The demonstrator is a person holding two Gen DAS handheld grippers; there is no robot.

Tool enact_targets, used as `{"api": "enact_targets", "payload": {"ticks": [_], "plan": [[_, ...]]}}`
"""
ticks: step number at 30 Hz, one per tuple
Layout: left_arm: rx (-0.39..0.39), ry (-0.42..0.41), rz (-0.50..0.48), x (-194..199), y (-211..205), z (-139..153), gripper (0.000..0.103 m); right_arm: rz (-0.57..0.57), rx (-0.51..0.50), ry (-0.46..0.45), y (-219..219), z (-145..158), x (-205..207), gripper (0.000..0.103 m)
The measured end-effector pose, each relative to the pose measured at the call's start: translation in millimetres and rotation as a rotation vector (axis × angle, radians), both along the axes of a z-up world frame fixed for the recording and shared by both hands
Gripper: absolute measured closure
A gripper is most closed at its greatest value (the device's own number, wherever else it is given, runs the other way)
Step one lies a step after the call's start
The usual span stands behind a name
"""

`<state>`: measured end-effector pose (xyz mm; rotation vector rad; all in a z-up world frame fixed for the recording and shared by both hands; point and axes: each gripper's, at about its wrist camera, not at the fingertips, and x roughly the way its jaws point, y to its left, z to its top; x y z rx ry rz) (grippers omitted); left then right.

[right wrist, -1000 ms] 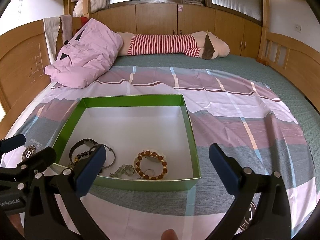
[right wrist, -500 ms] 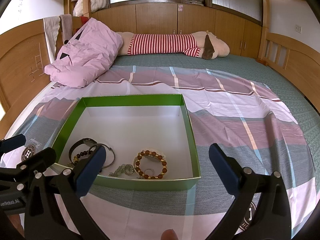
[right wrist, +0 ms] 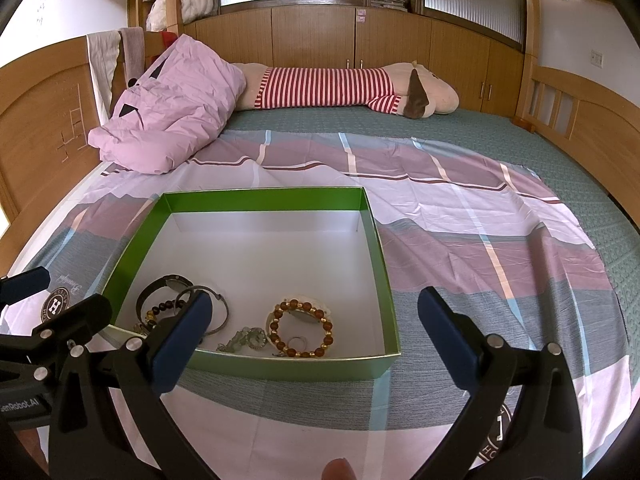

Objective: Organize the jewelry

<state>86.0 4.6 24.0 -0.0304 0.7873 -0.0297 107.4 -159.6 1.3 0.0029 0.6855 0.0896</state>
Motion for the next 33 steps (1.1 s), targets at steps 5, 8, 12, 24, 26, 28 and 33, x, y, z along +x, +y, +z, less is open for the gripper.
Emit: {"api": "enact_targets", "payload": {"ticks": [5, 8, 12, 24, 26, 28, 33], "plan": [[-0.001, 0.001, 0.0, 0.1, 0.2, 0.0, 0.002, 0.0, -0.001, 0.001, -1.0, -0.9, -0.6, 0.001], [0.0, 0.001, 0.001, -0.4, 0.8, -0.2, 0.002, 0.0, -0.003, 0.001, -0.7, -0.7, -0.4, 0.001], [0.001, 0.002, 0.001, -0.8, 1.6, -0.5, 0.002, 0.001, -0.004, 0.0, -1.5, -1.3, -0.4, 0.001], [-0.003, 0.007, 0.001, -2.5, 5.6, -2.6, 0.002, 0.001, -0.002, 0.002, -3.0, -2.0, -1.2, 0.001], [0.003, 0.003, -0.001, -2.8, 5.3, -2.2, 0.002, 0.002, -0.003, 0.003, -3.0, -1.8, -0.9, 0.001], [0.007, -0.001, -0.002, -2.8, 4.9, -1.9, 0.002, 0.002, -0.003, 0.003, -2.8, -1.7, -0.7, 0.001], [0.01, 0.001, -0.002, -1.6, 3.8, -1.7, 0.002, 0.02, 0.052, 0.022, -15.3, -7.9, -0.8, 0.001]]}}
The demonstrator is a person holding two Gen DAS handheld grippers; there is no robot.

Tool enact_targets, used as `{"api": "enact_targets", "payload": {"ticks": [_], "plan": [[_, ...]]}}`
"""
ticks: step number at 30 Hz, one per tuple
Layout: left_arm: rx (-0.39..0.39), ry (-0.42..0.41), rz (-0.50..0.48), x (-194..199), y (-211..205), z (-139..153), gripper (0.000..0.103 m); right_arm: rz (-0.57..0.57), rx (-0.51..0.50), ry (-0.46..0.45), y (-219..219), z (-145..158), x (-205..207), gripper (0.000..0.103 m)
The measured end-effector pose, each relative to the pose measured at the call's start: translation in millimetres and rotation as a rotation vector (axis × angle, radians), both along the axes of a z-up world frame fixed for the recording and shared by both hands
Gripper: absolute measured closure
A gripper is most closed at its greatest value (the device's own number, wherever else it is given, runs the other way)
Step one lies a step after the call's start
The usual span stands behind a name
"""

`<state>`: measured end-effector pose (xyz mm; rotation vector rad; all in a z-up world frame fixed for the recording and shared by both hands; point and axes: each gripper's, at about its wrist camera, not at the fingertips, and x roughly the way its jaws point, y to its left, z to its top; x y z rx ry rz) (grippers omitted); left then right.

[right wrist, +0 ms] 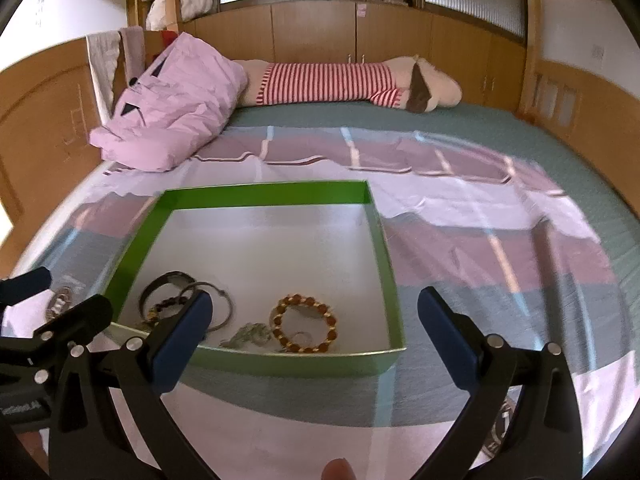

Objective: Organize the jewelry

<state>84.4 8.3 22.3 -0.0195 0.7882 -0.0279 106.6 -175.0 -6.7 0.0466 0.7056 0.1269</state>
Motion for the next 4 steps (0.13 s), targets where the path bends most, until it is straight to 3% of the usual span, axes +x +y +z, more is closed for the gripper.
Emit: {"api": "enact_targets", "payload": {"ticks": [4], "plan": [[0.032, -0.01, 0.006, -6.7, -1.6, 1.6, 0.002, -0.064, 0.034, 0.005, -44.9, 2.1, 2.1, 0.001]]}}
